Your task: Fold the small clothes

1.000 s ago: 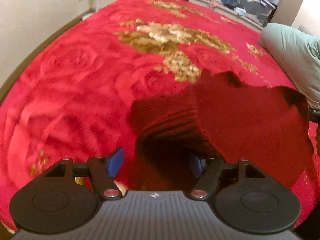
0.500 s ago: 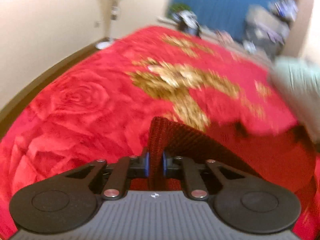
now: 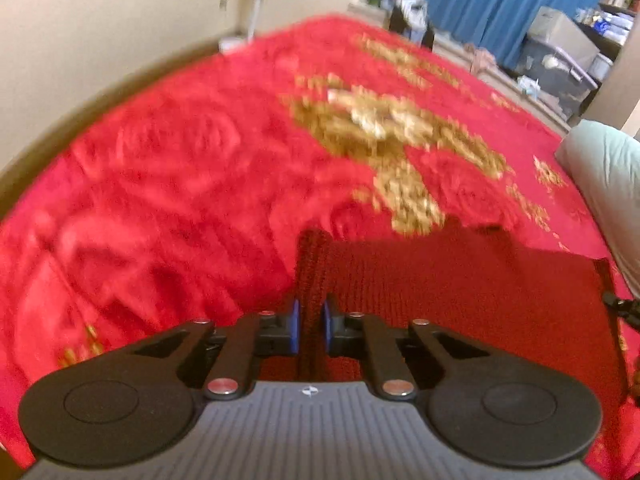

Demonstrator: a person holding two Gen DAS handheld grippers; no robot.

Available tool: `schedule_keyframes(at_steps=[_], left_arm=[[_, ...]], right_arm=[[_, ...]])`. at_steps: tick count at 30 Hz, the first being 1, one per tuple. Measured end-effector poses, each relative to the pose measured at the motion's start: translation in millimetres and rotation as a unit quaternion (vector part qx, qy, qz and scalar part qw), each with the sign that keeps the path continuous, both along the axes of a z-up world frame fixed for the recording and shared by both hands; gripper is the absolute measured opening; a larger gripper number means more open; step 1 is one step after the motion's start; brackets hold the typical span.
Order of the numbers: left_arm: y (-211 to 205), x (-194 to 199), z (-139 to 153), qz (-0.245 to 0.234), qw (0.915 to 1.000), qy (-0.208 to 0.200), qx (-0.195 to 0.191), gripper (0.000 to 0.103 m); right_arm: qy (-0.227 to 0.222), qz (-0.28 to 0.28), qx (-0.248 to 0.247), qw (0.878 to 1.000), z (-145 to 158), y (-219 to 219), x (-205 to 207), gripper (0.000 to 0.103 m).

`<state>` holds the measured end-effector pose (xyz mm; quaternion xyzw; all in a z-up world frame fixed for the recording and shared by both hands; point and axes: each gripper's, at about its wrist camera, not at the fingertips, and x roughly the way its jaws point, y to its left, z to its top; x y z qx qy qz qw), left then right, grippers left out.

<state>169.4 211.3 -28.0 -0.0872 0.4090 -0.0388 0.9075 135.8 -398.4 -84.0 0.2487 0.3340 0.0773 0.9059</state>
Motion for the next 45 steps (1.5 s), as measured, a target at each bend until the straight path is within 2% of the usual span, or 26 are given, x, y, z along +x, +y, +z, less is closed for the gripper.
schedule_keyframes(at_steps=[3,6,8,9,12,13,14,15,16,18,21,26,28,30,31,32,34,36,38,39,41,42,43,45], left_arm=[[8,-9,16,0.021,0.9981,-0.056,-0.019,0.010],[7,-12,22,0.036,0.9964,-0.077,-0.001,0.010],[6,-10,19,0.036,0.9973,-0.064,0.009,0.011],[6,-8,16,0.037,0.9977,-0.054,0.015,0.011],[7,-3,5,0.028,0.9995,-0.011,0.000,0.018],[10,-3,0,0.022,0.9996,0.012,-0.015,0.036],[13,-4,-5,0.015,0.9991,0.030,-0.028,0.048],[14,-4,-12,0.003,0.9979,0.052,-0.039,0.065],[14,-6,-19,-0.012,0.9955,0.082,-0.048,0.067],[11,-13,-29,-0.043,0.9902,0.116,-0.064,0.066],[6,-27,-27,-0.100,0.9850,0.113,-0.084,0.066],[-2,-49,-33,-0.152,0.9791,0.126,-0.047,0.062],[-6,-59,-33,-0.177,0.9764,0.120,-0.032,0.061],[-12,-69,-33,-0.196,0.9741,0.110,-0.020,0.044],[-14,-73,-33,-0.205,0.9732,0.104,-0.015,0.024],[-15,-76,-31,-0.210,0.9727,0.097,-0.016,0.019],[-14,-83,-21,-0.212,0.9754,0.059,-0.012,0.017],[-3,-88,-10,-0.196,0.9796,0.026,-0.038,0.016],[5,-88,-12,-0.179,0.9825,0.033,-0.040,0.017],[2,-88,-18,-0.182,0.9818,0.048,-0.026,0.017],[-13,-87,-36,-0.211,0.9729,0.092,0.016,0.023],[-18,-87,-41,-0.219,0.9698,0.100,0.038,0.025],[-19,-88,-42,-0.217,0.9701,0.096,0.050,0.030],[-13,-91,-30,-0.204,0.9764,0.055,0.044,0.031]], right_arm=[[-0.063,-0.004,0.020,0.998,18,0,-11,0.010],[-0.111,0.000,0.009,0.994,34,9,-18,0.010],[-0.097,-0.005,-0.026,0.995,34,15,-15,0.017],[-0.080,-0.006,-0.032,0.996,31,15,-12,0.018],[0.005,0.018,-0.038,0.999,15,13,1,0.029],[0.025,0.023,-0.043,0.998,12,12,2,0.031],[0.043,0.030,-0.043,0.998,9,10,3,0.035],[0.055,0.036,-0.039,0.997,9,8,1,0.036],[0.067,0.040,-0.034,0.996,9,6,0,0.038],[0.077,0.046,-0.026,0.996,10,5,-5,0.040],[0.093,0.055,-0.014,0.994,14,2,-15,0.042],[0.116,0.072,0.003,0.991,17,1,-45,0.042],[0.118,0.083,-0.010,0.989,19,4,-58,0.042],[0.121,0.095,-0.033,0.987,20,9,-71,0.041],[0.124,0.097,-0.043,0.987,20,11,-77,0.032],[0.123,0.093,-0.050,0.987,21,12,-84,0.014],[0.099,0.075,-0.052,0.991,32,12,-99,0.013],[0.057,0.062,-0.040,0.996,48,11,-110,0.012],[0.030,0.045,-0.027,0.998,57,9,-120,0.012],[0.037,0.035,-0.030,0.998,55,9,-120,0.012],[0.086,0.024,-0.059,0.994,37,15,-117,0.013],[0.111,0.029,-0.081,0.990,27,20,-116,0.013],[0.121,0.029,-0.104,0.987,23,25,-117,0.015],[0.106,0.017,-0.136,0.985,30,30,-121,0.020]])
